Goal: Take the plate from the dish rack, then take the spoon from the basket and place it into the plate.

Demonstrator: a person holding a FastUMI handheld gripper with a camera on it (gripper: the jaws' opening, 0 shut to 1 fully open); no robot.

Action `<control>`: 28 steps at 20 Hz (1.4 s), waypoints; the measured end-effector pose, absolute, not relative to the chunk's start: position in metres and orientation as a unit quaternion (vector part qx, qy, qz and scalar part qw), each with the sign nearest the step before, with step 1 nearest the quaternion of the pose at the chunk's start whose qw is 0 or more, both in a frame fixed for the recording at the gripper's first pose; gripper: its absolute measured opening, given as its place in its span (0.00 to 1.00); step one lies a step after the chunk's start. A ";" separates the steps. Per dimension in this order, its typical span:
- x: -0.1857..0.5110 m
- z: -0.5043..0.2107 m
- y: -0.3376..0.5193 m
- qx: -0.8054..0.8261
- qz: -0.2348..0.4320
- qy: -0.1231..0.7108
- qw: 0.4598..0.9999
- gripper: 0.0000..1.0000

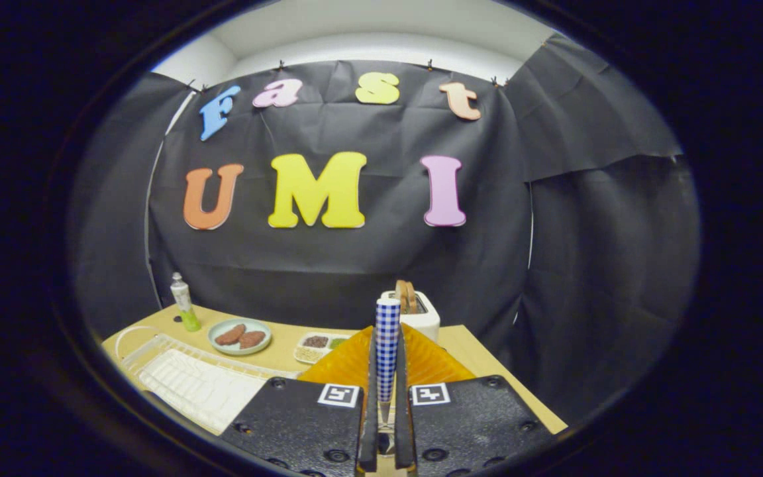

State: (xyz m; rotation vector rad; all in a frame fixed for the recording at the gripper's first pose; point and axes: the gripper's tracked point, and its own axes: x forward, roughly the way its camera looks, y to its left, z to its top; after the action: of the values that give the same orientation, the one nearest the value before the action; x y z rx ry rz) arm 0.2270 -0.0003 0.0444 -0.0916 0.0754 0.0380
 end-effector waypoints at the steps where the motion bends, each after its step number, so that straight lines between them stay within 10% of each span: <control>1: 0.209 0.050 0.012 -0.043 0.029 0.025 0.998 0.15; 12: 0.030 -0.049 0.145 -0.035 0.134 -0.005 0.990 0.15; 28: -0.003 -0.178 0.183 -0.011 0.075 0.015 0.997 0.18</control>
State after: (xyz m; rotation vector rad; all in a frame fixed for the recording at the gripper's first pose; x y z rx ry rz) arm -0.0035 0.1832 -0.1778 -0.0217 0.0291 0.1508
